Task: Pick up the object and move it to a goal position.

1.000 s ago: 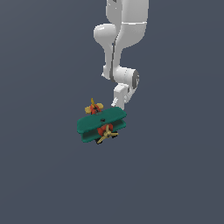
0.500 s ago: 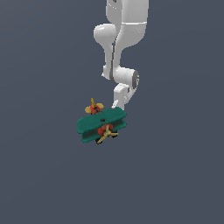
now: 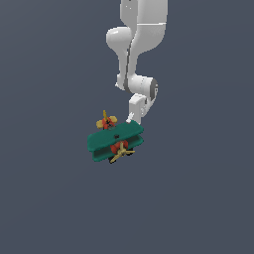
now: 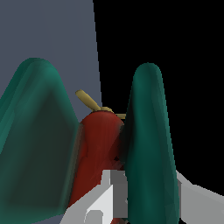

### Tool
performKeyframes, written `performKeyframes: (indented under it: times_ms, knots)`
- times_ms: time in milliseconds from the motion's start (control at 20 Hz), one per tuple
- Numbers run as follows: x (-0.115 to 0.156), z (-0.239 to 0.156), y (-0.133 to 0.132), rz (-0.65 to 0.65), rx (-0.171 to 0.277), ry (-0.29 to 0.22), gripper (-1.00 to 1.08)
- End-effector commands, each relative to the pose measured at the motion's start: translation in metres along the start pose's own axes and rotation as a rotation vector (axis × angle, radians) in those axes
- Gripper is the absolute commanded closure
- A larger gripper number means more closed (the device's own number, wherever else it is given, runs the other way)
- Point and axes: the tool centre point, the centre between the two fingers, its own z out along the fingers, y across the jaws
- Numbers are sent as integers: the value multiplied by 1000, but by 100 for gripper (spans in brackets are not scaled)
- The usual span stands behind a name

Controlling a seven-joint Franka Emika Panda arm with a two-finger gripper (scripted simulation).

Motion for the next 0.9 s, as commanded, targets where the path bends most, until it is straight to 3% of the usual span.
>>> performKeyframes:
  times_ms: [0, 400, 850]
  knots:
    - [2, 2, 8, 2, -3, 0, 108]
    - [8, 11, 47, 1, -4, 2, 108]
    - [20, 29, 124, 1, -4, 5, 108]
